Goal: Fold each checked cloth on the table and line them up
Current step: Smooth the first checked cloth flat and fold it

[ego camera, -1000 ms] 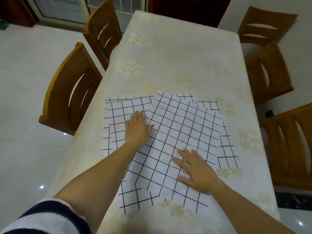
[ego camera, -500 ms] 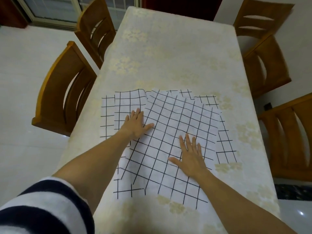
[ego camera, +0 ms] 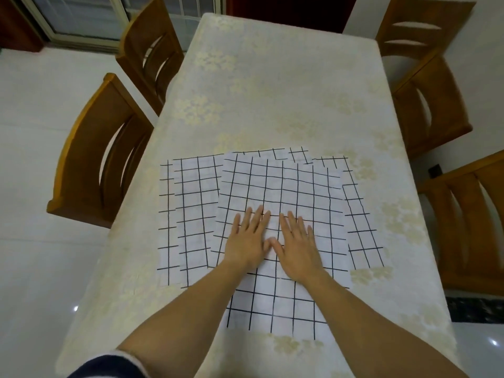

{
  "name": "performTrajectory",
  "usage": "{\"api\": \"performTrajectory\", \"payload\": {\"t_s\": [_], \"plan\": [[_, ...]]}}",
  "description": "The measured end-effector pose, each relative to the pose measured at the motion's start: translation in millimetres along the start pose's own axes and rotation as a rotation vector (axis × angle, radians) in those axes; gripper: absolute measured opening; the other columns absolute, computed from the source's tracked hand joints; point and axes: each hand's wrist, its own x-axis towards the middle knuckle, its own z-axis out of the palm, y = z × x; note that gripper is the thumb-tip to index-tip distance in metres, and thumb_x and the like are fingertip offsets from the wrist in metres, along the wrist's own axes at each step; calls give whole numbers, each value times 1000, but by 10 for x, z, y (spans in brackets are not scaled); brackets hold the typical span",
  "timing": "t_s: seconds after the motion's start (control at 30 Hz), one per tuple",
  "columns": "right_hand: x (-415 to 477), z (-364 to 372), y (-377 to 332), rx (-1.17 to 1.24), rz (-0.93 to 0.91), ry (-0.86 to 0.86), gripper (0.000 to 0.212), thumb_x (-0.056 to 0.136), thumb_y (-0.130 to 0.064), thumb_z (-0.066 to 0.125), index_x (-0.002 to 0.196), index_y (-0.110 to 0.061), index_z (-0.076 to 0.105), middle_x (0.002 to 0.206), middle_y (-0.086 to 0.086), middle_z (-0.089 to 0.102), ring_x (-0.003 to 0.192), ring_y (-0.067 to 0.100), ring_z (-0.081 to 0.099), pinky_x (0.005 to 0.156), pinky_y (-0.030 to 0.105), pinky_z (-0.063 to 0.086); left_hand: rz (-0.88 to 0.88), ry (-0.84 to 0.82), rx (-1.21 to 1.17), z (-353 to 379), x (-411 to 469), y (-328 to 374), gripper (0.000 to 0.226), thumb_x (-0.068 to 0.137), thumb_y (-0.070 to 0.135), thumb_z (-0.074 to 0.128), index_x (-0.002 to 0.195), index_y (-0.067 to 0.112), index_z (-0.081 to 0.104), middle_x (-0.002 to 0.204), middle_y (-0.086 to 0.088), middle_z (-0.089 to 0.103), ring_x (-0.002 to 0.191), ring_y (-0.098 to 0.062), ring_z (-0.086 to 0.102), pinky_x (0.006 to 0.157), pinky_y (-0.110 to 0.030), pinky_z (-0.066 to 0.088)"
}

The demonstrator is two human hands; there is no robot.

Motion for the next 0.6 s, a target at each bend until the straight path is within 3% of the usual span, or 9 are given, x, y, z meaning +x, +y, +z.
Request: {"api": "performTrajectory", "payload": {"t_s": [0.17, 0.3, 0.43, 0.6], "plan": [[-233, 40, 511, -131, 45, -7, 69, 98, -67, 1, 152, -32, -24, 161, -10, -28, 148, 18, -26, 124, 46, -3, -49, 76, 18, 36, -115, -384, 65, 101, 68, 5, 157, 42, -13, 165, 15, -20, 151, -15, -25, 124, -44, -12], [-307, -27, 778, -145, 81, -29, 72, 96, -70, -2, 150, -31, -28, 159, -11, -32, 147, 18, -30, 123, 45, -6, -111, 75, 17, -35, -163, -572, 65, 100, 66, -1, 156, 40, -20, 163, 14, -26, 149, -15, -31, 124, -44, -12], [-281, -10, 739, -131, 115, -30, 75, 94, -70, -5, 153, -28, -22, 161, -7, -28, 148, 20, -27, 123, 46, -6, -110, 57, 8, -48, -167, -587, 66, 100, 66, -2, 155, 37, -23, 163, 11, -29, 149, -16, -33, 124, -45, -13], [-292, -14, 625, -117, 125, 23, 77, 96, -68, 0, 156, -22, -13, 163, 0, -21, 150, 21, -20, 124, 47, -1, -75, 59, -16, -93, -146, -532, 70, 101, 68, 9, 158, 35, -14, 163, 10, -27, 149, -20, -31, 123, -43, -18]]}}
